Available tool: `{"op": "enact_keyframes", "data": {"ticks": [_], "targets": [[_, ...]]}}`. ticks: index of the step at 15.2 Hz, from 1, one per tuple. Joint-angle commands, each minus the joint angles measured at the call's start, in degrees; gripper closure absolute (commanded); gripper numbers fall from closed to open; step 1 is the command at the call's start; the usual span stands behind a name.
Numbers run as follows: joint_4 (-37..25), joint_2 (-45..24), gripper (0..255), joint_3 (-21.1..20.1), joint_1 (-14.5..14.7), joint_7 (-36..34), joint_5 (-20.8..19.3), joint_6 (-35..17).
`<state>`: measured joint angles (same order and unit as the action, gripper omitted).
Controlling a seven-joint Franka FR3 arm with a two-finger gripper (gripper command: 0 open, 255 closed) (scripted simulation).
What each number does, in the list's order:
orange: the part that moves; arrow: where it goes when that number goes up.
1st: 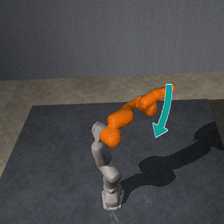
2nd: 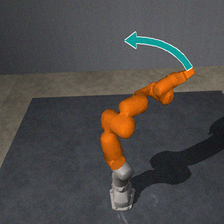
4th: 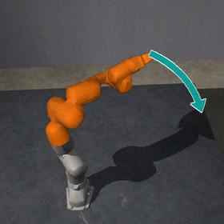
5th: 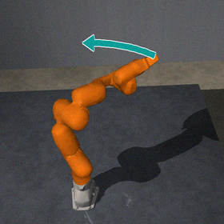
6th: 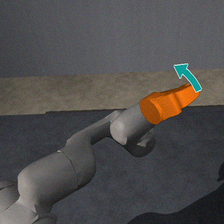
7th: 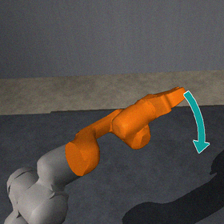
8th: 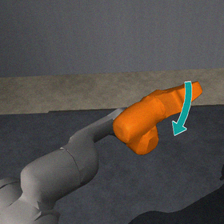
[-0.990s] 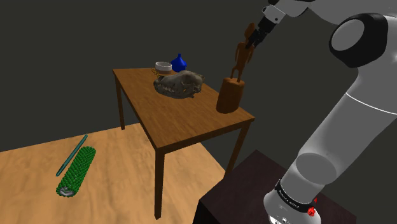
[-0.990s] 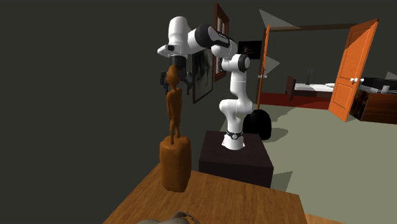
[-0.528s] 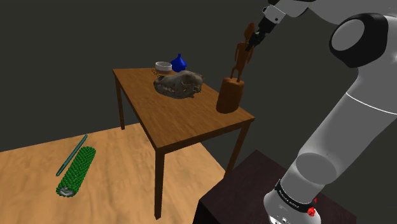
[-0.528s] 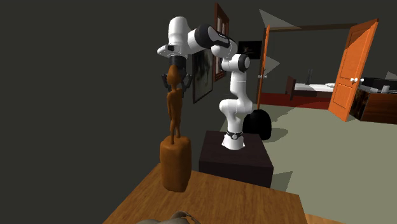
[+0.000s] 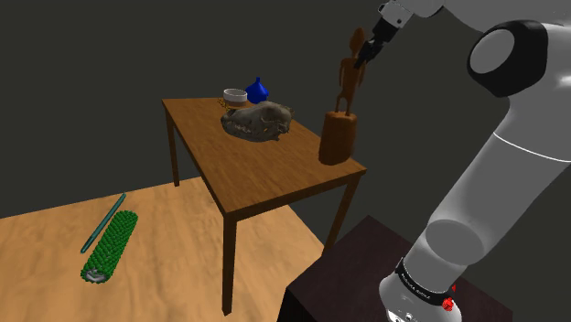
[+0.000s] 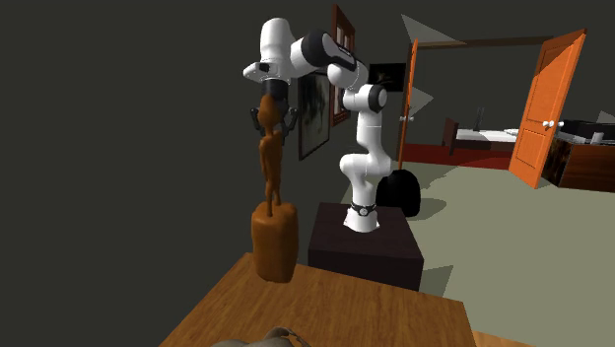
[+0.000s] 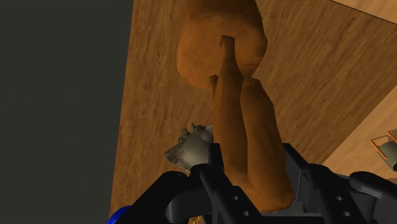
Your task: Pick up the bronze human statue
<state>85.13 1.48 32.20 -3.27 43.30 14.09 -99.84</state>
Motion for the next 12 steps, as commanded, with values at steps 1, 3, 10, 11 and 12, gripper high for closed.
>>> {"op": "enact_keyframes", "data": {"ticks": [1,3,10,11,12], "targets": [[-2.7,-0.7,255,0.3,-0.2,0.0,0.5,1.8],[-5.4,-1.7,255,0.6,-0.5,0.0,1.1,3.7],[-16.2,-6.2,255,1.8,-2.2,0.0,4.3,11.0],[-16.4,-6.3,255,1.8,-2.3,0.0,4.3,11.2],[-16.4,-6.3,255,1.8,-2.3,0.0,4.3,11.2]]}}
